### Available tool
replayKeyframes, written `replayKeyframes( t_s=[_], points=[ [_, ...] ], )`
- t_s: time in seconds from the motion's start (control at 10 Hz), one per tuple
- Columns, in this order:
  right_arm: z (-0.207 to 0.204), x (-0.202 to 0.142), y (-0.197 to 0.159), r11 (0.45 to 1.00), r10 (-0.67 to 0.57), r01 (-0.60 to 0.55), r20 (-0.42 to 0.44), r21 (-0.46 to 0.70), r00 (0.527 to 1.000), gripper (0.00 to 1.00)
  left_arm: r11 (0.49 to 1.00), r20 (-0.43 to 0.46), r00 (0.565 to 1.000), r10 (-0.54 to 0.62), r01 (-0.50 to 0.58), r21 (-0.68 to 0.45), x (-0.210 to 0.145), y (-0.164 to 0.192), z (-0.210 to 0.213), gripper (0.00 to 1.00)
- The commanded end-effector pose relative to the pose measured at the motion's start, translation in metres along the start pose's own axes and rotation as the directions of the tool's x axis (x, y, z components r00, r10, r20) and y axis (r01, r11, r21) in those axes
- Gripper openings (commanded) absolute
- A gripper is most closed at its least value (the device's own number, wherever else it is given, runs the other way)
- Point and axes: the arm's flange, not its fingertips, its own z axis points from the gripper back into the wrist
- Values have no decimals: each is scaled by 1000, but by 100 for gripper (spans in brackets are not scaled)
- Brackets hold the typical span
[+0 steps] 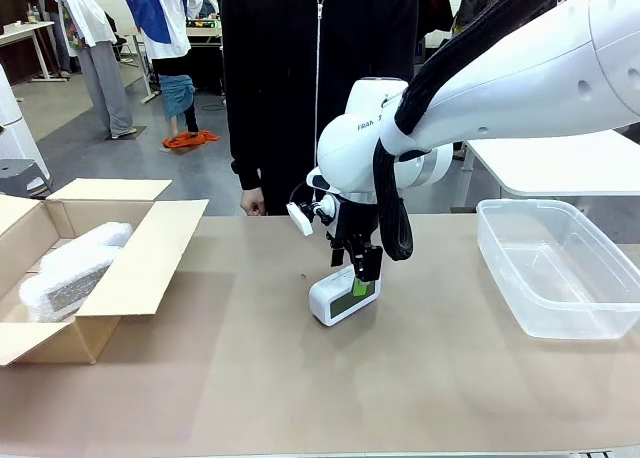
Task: Separate and place wrapped and unwrapped clocks.
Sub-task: Pick up the Digital clock indicated by the person.
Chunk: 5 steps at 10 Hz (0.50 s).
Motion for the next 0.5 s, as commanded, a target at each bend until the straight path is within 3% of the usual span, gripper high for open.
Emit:
replayKeyframes(
  t_s=[0.0,0.4],
  points=[
    [-5,-3,-11,999,34,-34,-13,-12,999,100,1000,4,1000,-22,23,-2,-2,-4,1,100],
    [-12,-9,-13,999,22,-21,-21,25,1000,100,1000,4,1000,-22,23,-2,-2,-4,1,100]
  ],
)
